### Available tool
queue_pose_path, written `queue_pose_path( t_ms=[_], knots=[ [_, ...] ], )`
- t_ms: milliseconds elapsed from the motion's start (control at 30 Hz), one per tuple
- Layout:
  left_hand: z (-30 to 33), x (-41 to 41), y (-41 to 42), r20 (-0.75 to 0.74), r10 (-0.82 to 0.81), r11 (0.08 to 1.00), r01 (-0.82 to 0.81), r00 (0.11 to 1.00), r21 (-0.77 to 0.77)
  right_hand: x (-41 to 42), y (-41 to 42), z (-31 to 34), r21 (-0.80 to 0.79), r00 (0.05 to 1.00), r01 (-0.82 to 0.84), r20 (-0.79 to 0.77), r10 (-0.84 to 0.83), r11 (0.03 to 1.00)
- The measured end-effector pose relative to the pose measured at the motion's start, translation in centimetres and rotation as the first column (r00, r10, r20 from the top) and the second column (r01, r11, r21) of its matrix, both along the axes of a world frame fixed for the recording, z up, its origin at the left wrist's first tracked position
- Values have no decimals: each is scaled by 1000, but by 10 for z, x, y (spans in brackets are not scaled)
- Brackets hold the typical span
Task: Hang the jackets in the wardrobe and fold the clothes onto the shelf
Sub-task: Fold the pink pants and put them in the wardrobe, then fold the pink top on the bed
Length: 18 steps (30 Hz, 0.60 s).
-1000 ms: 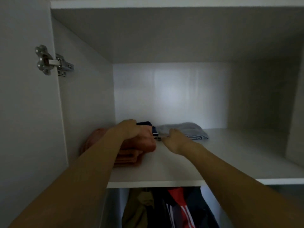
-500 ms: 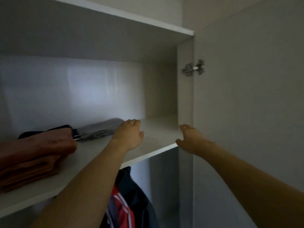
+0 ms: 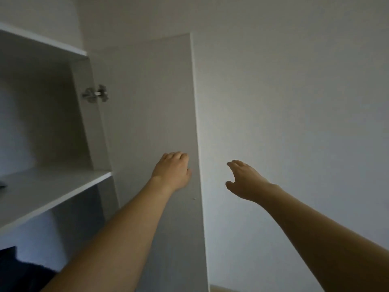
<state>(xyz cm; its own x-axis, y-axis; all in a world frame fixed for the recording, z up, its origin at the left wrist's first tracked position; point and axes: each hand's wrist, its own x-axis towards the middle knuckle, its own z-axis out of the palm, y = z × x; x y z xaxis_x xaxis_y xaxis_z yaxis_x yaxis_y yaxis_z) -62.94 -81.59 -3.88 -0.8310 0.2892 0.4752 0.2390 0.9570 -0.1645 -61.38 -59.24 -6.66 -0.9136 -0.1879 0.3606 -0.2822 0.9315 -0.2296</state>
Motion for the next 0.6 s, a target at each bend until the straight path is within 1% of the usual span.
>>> queue_pose_path(
  t_ms=[200,300,367,467,600],
  knots=[
    [-23,39,201,45,-228,973,227,973,33,86,199,-25,-12,977,211,19,-210,977],
    [-44,64,303,85,-327,945,328,941,-4,126,291,-42,-11,955,292,48,-291,956],
    [-59,78,365,134,-387,922,388,912,20,147,346,-55,-14,941,330,80,-328,944],
    [-87,91,441,216,-430,901,433,877,36,172,417,-74,-20,912,391,147,-384,920],
    [-126,89,536,339,-428,903,411,838,125,212,509,-106,-48,854,498,202,-480,866]
  ],
)
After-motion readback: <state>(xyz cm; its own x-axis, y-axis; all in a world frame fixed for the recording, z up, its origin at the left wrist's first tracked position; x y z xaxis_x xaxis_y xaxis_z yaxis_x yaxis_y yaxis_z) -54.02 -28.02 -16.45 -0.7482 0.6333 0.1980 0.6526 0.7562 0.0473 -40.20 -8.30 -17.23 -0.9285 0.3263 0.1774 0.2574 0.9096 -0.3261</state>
